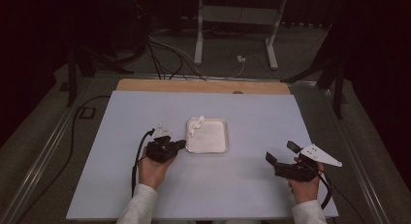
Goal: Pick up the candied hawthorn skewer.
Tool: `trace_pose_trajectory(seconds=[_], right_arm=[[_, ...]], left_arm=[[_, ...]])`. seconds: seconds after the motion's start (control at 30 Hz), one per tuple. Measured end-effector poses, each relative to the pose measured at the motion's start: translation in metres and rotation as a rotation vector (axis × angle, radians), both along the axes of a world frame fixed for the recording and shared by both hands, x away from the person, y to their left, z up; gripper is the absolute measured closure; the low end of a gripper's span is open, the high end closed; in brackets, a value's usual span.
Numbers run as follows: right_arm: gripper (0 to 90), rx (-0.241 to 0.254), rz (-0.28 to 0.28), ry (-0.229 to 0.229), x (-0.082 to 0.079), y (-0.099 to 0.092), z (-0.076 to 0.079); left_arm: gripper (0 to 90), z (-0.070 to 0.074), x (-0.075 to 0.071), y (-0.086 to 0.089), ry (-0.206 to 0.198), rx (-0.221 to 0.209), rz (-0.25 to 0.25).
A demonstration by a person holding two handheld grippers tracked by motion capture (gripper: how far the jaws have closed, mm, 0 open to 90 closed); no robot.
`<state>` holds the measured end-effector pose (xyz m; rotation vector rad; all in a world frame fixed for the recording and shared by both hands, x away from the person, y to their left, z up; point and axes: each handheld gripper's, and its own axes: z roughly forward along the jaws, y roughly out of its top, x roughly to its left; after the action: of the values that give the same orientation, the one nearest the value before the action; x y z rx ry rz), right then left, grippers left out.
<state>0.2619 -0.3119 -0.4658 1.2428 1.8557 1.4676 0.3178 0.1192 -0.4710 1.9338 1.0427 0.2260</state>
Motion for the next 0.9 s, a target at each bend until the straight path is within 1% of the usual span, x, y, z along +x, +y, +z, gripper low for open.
trace_pose_trajectory(seconds=[0.07,0.1,0.13,0.2,0.3,0.4,0.47,0.57,0.6,0.63,0.7,0.73,0.77,0.9], right_arm=[[0.0,-0.001,0.018,0.009,0.008,0.005,0.005],[0.0,-0.001,0.018,0.009,0.008,0.005,0.005],[0.0,-0.006,0.031,0.012,0.014,0.011,0.008],[0.0,-0.002,0.044,0.000,0.019,0.016,0.011],[0.0,-0.001,0.065,0.009,0.028,0.023,0.017],[0.2,0.002,0.088,0.001,0.036,0.033,0.027],[0.2,0.010,0.109,0.003,0.043,0.040,0.033],[0.2,0.015,0.133,0.001,0.052,0.052,0.043],[0.2,0.015,0.133,0.001,0.052,0.052,0.043],[0.2,0.026,0.150,0.004,0.058,0.059,0.049],[0.2,0.042,0.166,0.006,0.065,0.066,0.053],[0.2,0.042,0.166,0.006,0.065,0.066,0.053],[0.2,0.074,0.175,0.009,0.072,0.072,0.055],[0.2,0.105,0.180,0.032,0.086,0.082,0.051]], left_arm=[[90.0,0.001,-0.001,0.002,-0.006,-0.005,-0.002],[90.0,0.001,-0.001,0.003,-0.012,-0.015,-0.007],[90.0,0.001,-0.002,0.003,-0.017,-0.023,-0.014],[90.0,0.000,-0.003,0.003,-0.020,-0.027,-0.022],[90.0,0.002,-0.004,0.004,-0.032,-0.031,-0.031],[90.0,0.003,-0.006,0.005,-0.039,-0.042,-0.038],[90.0,0.003,-0.007,0.006,-0.042,-0.055,-0.039],[90.0,0.004,-0.008,0.006,-0.050,-0.057,-0.047],[90.0,0.004,-0.008,0.006,-0.050,-0.057,-0.047],[90.0,0.004,-0.008,0.007,-0.052,-0.063,-0.049],[90.0,0.004,-0.008,0.007,-0.052,-0.064,-0.050],[90.0,0.004,-0.008,0.008,-0.052,-0.065,-0.051],[90.0,0.004,-0.008,0.008,-0.052,-0.066,-0.050],[90.0,0.004,-0.009,0.009,-0.060,-0.071,-0.059]])
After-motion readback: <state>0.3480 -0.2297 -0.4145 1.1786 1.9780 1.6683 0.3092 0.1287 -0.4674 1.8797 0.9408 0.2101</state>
